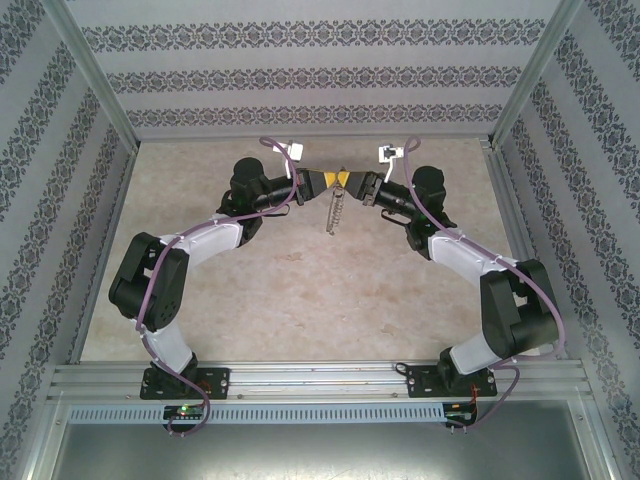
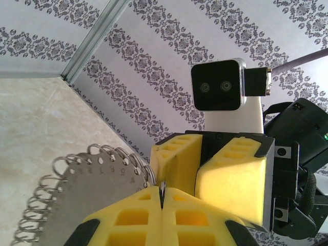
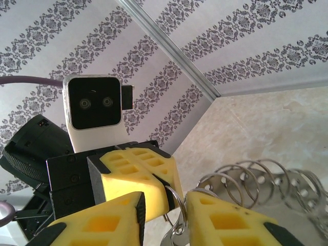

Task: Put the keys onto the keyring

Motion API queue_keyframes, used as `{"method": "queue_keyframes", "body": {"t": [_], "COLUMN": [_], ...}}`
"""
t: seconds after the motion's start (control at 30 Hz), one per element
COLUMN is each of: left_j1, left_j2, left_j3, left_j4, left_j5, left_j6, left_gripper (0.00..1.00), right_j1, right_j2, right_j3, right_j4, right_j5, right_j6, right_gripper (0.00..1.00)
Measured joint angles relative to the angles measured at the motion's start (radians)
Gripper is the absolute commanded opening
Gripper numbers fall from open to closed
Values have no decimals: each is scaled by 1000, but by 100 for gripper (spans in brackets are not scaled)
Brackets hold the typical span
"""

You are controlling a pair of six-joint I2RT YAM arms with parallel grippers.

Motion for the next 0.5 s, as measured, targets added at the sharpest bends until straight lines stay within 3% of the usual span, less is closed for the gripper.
{"method": "queue_keyframes", "body": {"t": [0.5], "left_j1": [-3], "left_j2": [0], "left_j3": [0], "left_j4": [0], "left_j5": [-2], "left_j6": [0], "left_gripper": [0], "right_j1": [1], "right_j2": [28], "right_j3": [2], "right_j4": [20], "right_j5": [-5], "right_j6": [7], "right_gripper": [11]}}
